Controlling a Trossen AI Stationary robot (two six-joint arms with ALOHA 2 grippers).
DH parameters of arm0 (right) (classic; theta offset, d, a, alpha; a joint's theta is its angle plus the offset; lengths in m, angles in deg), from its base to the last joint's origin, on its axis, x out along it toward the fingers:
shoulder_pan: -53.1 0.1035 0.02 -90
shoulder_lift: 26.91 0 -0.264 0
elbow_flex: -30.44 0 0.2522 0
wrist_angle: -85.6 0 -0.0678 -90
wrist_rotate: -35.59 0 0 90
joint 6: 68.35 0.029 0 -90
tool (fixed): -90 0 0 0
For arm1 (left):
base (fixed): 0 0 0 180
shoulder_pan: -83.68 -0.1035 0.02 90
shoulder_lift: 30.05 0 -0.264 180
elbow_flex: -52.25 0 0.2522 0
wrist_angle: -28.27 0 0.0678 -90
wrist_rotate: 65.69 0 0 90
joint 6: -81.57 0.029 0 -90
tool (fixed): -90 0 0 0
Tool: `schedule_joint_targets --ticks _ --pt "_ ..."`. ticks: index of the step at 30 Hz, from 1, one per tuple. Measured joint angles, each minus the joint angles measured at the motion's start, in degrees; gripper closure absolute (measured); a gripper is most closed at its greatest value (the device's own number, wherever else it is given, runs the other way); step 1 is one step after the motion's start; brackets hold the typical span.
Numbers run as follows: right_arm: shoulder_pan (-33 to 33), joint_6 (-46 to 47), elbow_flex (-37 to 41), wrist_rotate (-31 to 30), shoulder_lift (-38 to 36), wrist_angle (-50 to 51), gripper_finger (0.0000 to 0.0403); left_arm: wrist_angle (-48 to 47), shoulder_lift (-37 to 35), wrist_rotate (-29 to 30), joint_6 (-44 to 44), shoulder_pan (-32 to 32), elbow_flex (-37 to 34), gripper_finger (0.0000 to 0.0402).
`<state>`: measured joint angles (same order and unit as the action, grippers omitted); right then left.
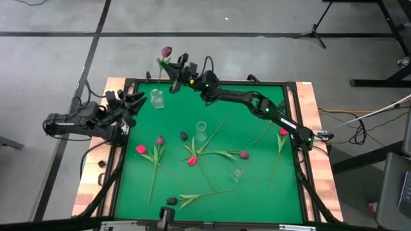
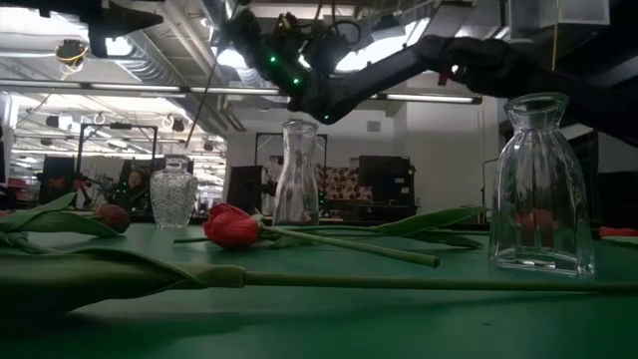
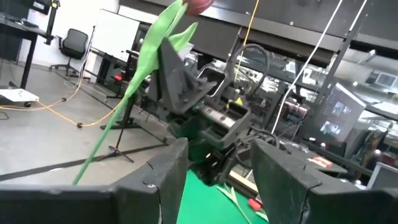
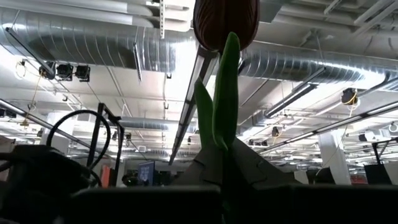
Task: Sort flowers into vase by color
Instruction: Put the top right dark red tulip into the top transparent vase
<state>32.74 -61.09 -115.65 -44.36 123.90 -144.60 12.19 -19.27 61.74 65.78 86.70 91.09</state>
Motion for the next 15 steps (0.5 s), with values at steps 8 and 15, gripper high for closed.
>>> schedule_joint_targets --ticks 8,15 --pt "-1.63 0.15 -1.99 -0.42 1.83 0.53 0.0402 -1.75 -0.08 -0.02 0.39 0.00 0.00 0.0230" --pt "-2.20 1.75 -1.99 1.18 1.86 -0.77 0.0402 -1.69 -0.08 0.00 0.42 0.00 0.00 0.0230"
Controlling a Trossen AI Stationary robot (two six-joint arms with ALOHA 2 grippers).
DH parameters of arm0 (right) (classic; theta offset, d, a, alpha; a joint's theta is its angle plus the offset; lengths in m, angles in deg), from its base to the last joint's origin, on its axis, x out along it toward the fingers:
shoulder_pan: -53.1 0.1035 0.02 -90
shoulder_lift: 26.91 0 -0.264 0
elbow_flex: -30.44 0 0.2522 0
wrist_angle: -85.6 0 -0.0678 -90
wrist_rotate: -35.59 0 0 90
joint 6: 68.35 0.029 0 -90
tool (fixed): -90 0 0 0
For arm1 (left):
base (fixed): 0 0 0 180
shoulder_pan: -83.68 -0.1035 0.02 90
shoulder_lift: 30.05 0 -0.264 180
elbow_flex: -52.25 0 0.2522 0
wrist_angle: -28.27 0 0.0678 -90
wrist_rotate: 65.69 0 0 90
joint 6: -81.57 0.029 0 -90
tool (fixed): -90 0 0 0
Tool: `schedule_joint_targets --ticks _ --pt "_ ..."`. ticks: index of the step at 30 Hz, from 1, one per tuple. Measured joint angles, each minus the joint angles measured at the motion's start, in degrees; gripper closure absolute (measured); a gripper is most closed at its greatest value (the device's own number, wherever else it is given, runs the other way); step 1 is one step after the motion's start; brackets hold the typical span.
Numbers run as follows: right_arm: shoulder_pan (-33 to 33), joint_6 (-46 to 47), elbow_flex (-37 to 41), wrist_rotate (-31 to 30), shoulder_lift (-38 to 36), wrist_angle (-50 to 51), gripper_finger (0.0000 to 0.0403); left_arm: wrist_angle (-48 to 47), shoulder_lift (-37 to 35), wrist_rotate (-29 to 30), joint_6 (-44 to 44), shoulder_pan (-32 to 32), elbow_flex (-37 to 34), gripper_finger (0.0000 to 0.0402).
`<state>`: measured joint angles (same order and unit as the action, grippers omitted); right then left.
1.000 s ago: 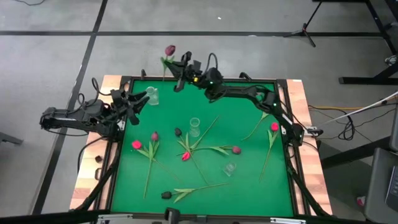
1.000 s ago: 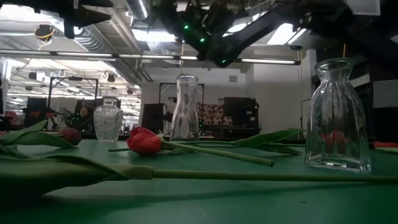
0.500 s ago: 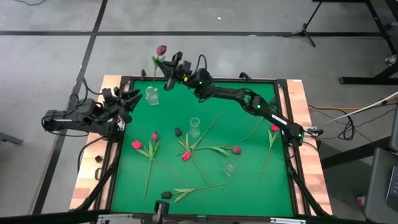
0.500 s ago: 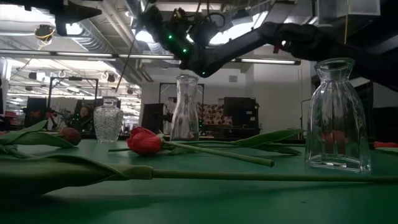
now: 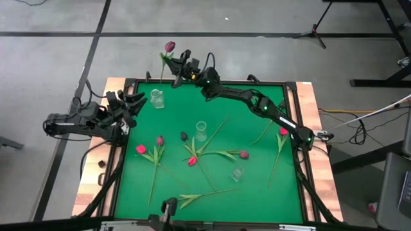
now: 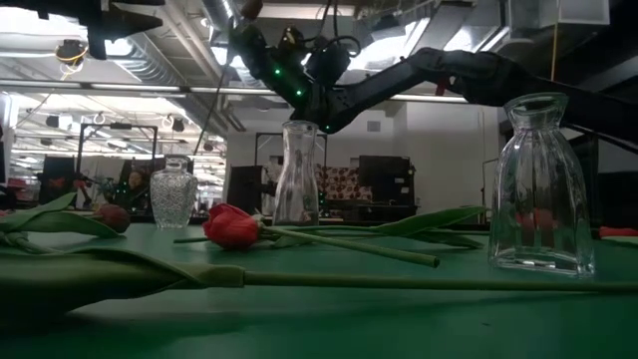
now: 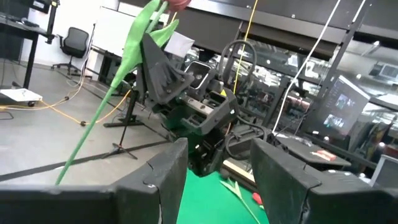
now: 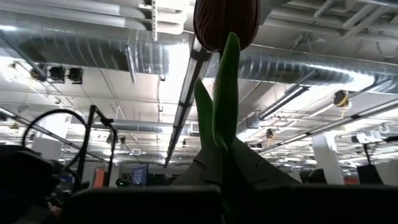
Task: Sort flowers into vase by color
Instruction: Put the top right dark red tulip into the top transparent vase
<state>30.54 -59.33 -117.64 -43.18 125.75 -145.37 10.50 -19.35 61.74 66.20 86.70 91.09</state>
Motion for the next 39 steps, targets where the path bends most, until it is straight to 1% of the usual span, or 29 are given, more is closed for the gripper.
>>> schedule_joint_targets --ticks 5,8,11,16,20,25,32,34,39 --pt "0.41 0.58 0.00 0.54 0.00 -0.26 0.0402 -0.02 0.00 -0.01 0.00 0.00 0.00 0.0230" --pt "0.60 1.18 0.00 2.77 0.00 -0.29 0.0402 -0.04 0.00 -0.02 0.00 0.00 0.00 0.0230" --pt "0.80 0.95 -0.11 2.08 0.00 -0.15 0.0402 -0.04 0.00 -0.02 0.00 0.00 0.00 0.0230" --pt "0.69 0.37 -0.72 3.63 -0.04 2.96 0.0402 -0.01 0.00 -0.02 0.22 0.03 0.00 0.0230" --pt "0.76 1.04 -0.68 4.31 -0.02 3.26 0.0402 0.13 0.00 -0.02 0.83 0.00 0.00 0.0230" --pt "0.76 -0.27 -0.68 4.46 -0.02 4.20 0.0402 0.08 0.00 0.00 0.98 0.00 0.00 0.0230" --pt "0.87 -0.50 -0.68 4.50 0.19 6.77 0.0402 -0.02 0.00 -0.01 1.01 0.00 0.00 0.0230" --pt "0.90 -0.46 -0.68 4.89 0.20 8.95 0.0402 -0.01 0.00 0.00 1.01 0.00 0.00 0.0230" --pt "1.22 -0.47 -0.68 5.83 0.31 13.85 0.0387 -0.02 0.00 0.00 1.01 0.00 0.00 0.0230"
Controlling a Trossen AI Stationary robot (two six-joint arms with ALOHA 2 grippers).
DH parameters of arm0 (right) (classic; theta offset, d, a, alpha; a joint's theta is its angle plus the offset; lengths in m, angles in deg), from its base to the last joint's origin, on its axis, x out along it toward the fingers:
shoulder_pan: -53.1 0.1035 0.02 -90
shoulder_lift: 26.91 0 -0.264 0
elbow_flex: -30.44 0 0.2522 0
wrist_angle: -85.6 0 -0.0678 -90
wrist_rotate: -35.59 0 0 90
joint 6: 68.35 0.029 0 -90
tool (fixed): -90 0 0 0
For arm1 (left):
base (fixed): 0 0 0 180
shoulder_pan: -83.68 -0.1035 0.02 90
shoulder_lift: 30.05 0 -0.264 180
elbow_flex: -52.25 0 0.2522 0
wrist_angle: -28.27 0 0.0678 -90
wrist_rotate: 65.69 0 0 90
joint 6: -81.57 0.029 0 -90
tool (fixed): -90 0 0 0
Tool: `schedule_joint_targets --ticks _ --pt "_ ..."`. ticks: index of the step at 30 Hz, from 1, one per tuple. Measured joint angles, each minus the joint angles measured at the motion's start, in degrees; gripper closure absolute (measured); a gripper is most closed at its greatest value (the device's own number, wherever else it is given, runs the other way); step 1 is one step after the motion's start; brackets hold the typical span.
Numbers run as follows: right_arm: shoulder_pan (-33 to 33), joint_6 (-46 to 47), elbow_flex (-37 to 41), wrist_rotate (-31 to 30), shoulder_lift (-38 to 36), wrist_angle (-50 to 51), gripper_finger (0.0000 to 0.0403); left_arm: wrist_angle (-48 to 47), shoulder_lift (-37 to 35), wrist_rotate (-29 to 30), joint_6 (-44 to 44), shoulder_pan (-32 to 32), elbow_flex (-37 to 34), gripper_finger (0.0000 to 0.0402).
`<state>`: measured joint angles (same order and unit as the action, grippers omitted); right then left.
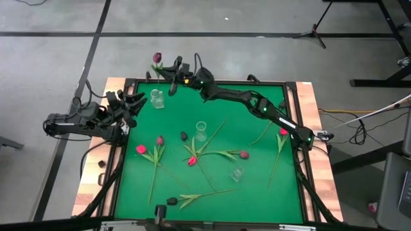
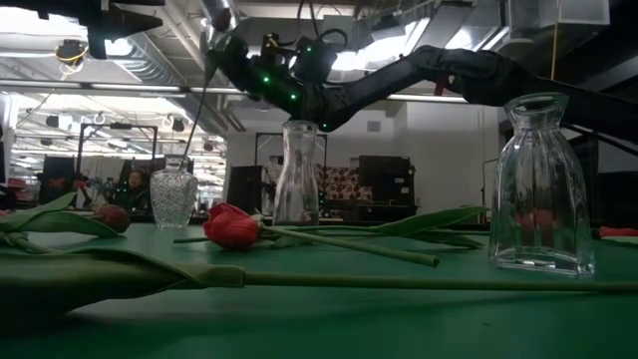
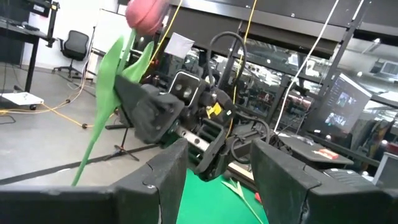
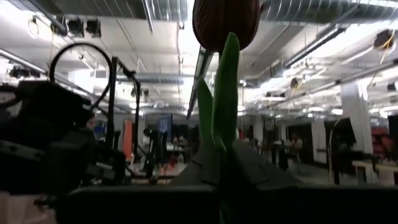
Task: Sort flowers into vase by color
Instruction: Put the top right dark red tulip into the top transparent vase, then put the left dark red tulip into the top transparent vase
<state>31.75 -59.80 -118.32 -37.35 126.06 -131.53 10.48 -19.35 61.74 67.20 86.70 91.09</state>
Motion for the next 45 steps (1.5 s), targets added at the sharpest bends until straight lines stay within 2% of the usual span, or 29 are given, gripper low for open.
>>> schedule_joint_targets --ticks 11,24,34,41,45 --pt "0.00 -0.29 0.00 -0.91 0.00 12.16 0.0354 0.00 0.00 0.00 0.00 0.00 0.00 0.0230" --pt "0.00 -1.92 0.00 -2.48 0.00 23.19 0.0207 0.00 0.00 0.00 -0.02 0.00 0.00 0.0230" --pt "-0.09 -17.92 0.00 -6.11 -6.19 47.15 0.0154 0.00 0.00 0.00 -0.02 0.00 0.00 0.0230" --pt "-1.95 -18.22 0.00 -5.81 -10.45 60.06 0.0134 -0.01 0.00 0.00 -0.04 0.00 0.00 0.0230" --pt "-3.90 -19.83 0.03 -3.41 -13.11 70.53 0.0130 -0.23 0.00 0.17 -0.04 0.00 0.00 0.0230"
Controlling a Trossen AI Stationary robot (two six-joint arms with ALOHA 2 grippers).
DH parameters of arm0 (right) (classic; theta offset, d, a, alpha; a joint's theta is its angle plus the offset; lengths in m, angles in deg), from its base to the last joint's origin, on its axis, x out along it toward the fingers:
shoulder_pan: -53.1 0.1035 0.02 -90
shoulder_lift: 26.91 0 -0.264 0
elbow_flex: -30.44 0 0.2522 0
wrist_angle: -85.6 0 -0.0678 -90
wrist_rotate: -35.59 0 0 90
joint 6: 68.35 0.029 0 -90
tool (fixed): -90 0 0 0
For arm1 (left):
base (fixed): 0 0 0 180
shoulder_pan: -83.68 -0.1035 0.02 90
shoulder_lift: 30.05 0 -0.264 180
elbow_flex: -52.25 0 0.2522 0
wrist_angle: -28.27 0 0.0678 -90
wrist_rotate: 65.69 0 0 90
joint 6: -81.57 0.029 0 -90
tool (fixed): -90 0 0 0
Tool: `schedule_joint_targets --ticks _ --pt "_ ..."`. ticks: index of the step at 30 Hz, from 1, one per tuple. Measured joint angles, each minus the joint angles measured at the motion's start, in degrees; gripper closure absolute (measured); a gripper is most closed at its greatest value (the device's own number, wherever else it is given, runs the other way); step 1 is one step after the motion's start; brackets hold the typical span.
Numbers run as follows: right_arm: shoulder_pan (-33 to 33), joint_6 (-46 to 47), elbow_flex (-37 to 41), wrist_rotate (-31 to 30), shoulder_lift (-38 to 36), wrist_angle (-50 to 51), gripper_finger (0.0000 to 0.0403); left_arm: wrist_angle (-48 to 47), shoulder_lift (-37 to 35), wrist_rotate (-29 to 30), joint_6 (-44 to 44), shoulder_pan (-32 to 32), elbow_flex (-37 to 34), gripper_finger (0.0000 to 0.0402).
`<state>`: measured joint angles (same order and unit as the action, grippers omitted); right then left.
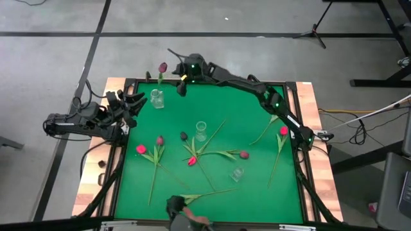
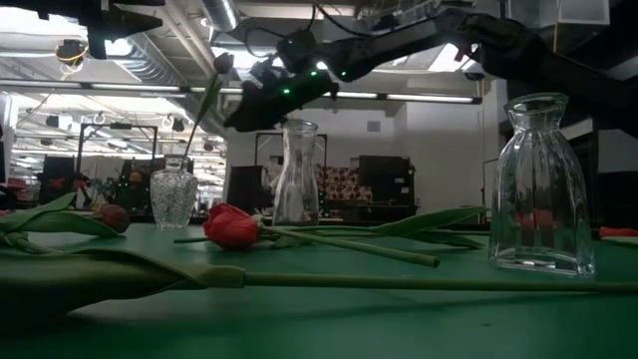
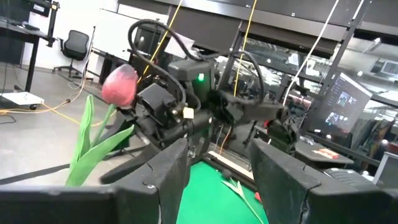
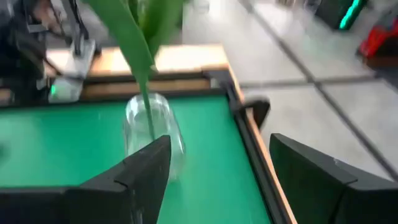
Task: Sort flowers into vase by color
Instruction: Put the left dark red tulip into the top transparent vase
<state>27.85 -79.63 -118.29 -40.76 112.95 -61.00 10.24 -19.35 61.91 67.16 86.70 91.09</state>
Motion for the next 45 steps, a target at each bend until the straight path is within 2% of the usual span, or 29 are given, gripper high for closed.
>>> schedule_joint_targets --ticks 5,9,12,19,24,29,34,39,45 --pt "-2.41 -5.81 0.01 2.92 -5.50 13.51 0.0132 -4.58 0.00 0.45 -0.69 0.00 0.00 0.0230" --pt "-4.00 -10.33 -0.03 2.33 -10.17 23.95 0.0134 -12.27 0.57 0.44 -6.96 0.00 0.00 0.0230" --pt "-4.95 -12.74 -0.03 1.83 -14.06 29.97 0.0134 -16.49 2.80 -1.65 -12.07 0.00 -0.02 0.0230" --pt "-5.67 -17.34 -0.03 -6.63 -22.75 39.32 0.0134 -15.88 14.79 -8.46 -20.18 0.26 -0.02 0.0230" --pt "-5.58 -18.73 0.06 -11.80 -28.54 41.21 0.0134 -16.67 25.46 -10.79 -27.58 2.28 1.41 0.0230" --pt "-5.65 -19.58 0.08 -17.25 -34.09 40.93 0.0134 -21.36 35.68 -11.42 -33.74 6.05 7.22 0.0230" --pt "-5.65 -19.62 0.08 -20.33 -37.76 40.93 0.0134 -33.23 45.84 -11.42 -40.80 9.80 16.36 0.0230" --pt "-5.65 -19.55 0.08 -21.09 -40.41 41.28 0.0134 -44.91 55.61 -11.28 -51.93 13.38 25.03 0.0230" --pt "-5.65 -18.94 0.08 -21.05 -41.18 43.16 0.0134 -52.38 64.85 -15.49 -67.36 17.07 28.09 0.0230"
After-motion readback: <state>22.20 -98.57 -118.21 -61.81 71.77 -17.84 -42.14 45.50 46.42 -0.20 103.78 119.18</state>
